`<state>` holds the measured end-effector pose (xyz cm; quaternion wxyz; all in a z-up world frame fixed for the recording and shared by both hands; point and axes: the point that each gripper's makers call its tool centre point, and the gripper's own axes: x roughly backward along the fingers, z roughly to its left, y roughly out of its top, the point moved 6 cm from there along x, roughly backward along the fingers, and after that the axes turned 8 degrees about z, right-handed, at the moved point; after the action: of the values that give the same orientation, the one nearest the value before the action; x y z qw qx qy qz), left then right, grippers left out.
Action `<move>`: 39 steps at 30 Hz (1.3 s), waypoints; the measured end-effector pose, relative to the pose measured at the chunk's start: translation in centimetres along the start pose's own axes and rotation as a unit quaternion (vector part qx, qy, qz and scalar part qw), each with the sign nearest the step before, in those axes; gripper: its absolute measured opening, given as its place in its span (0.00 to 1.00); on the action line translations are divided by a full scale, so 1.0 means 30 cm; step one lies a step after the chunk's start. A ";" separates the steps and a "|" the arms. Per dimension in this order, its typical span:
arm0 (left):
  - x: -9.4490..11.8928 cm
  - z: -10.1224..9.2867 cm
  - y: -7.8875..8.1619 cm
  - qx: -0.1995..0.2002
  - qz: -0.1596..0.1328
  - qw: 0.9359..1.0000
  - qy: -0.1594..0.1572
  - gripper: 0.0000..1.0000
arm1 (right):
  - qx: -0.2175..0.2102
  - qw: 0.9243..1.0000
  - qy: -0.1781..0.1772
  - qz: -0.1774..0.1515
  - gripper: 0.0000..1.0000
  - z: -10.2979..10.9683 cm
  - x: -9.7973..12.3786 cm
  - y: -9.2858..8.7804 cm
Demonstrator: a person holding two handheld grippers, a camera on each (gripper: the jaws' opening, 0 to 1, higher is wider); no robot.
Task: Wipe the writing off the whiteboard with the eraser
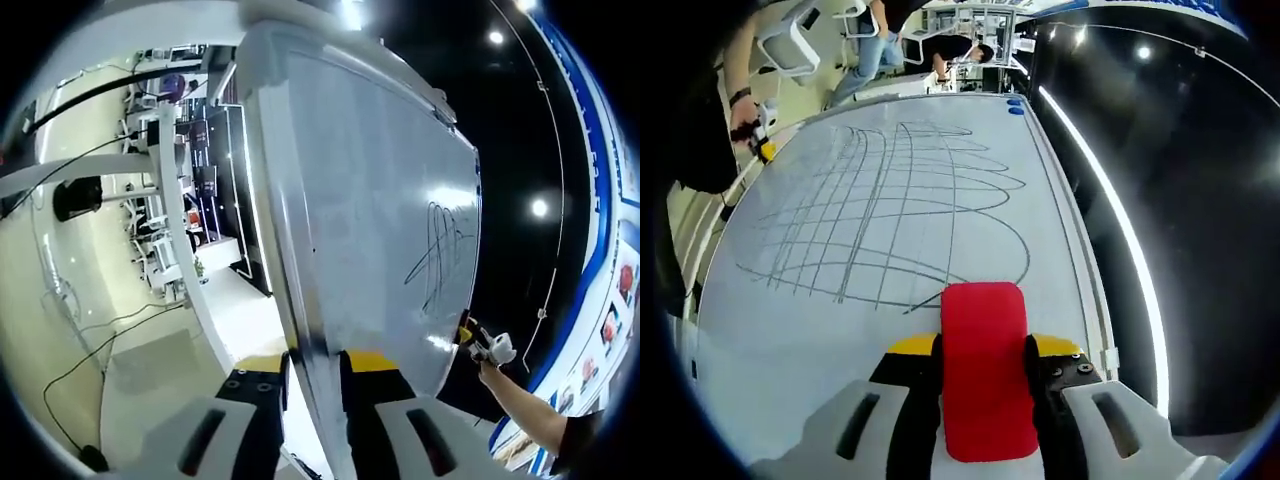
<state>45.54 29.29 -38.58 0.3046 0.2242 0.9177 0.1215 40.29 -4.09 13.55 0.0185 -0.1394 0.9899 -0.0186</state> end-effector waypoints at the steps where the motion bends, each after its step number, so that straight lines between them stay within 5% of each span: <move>1: 0.000 0.000 -0.002 0.001 0.000 1.000 0.000 0.23 | 0.001 1.000 0.000 -0.001 0.35 0.009 0.000 0.001; 14: -0.001 0.001 -0.004 -0.005 0.007 1.000 0.002 0.22 | 0.017 1.000 0.006 -0.012 0.35 0.137 0.002 0.021; 39: -0.001 0.003 -0.007 -0.011 0.011 1.000 0.003 0.22 | -0.024 0.999 -0.020 -0.029 0.35 0.342 0.012 0.025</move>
<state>45.56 29.09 -38.72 0.3026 0.2304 0.9149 0.1357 40.17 -3.80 3.27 0.0344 -0.1686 0.9851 0.0072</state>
